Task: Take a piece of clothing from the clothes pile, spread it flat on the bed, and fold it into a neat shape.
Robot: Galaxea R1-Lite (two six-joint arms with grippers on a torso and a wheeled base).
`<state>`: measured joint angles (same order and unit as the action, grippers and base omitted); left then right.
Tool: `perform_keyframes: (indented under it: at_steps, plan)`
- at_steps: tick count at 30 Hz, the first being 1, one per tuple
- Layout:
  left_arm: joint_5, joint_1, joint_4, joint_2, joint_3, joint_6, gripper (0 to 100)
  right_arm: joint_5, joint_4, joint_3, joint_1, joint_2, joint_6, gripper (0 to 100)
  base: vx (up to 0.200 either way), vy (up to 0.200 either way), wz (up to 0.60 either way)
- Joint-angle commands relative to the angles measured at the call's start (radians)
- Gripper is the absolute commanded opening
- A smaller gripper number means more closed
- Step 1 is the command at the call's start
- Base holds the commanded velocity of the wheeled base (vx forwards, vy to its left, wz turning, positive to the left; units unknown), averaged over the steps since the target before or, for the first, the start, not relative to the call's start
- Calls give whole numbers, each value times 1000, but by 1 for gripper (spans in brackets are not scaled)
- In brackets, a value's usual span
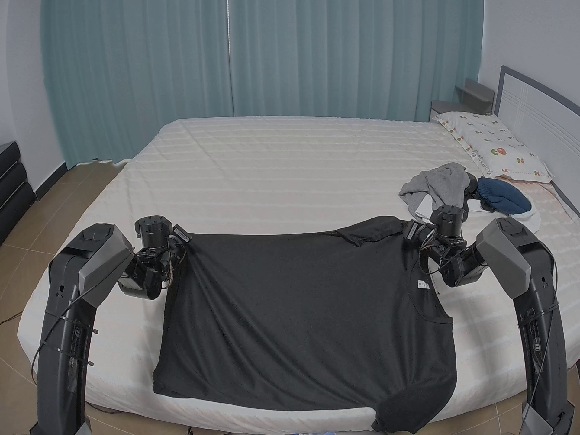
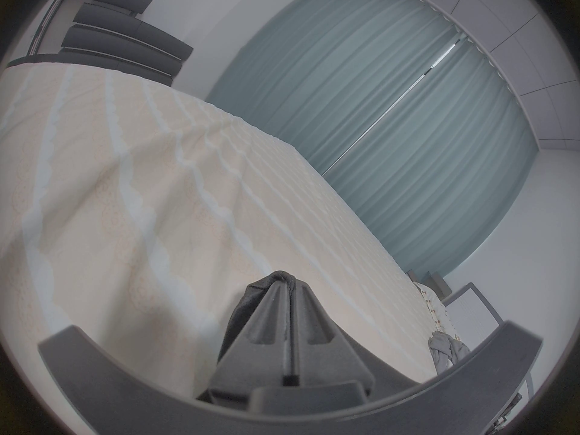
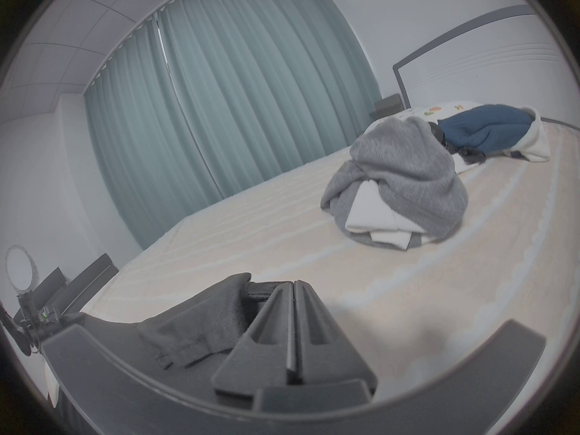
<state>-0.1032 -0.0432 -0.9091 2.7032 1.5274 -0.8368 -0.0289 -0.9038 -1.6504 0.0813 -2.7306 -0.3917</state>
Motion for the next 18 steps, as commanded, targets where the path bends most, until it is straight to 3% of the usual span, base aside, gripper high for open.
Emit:
perform_keyframes:
  at_steps: [1,11,18]
  plan:
    - [-3,2,-4,15,28,-4,0,-12,-4,-54,-9,-37,-1,0,0,0,0]
    - [-21,5,-5,44,86,-2,0,-60,-3,-169,-11,-100,1,0,0,0,0]
    - [-20,2,4,44,80,1,0,-74,5,-155,-3,-121,2,0,0,0,0]
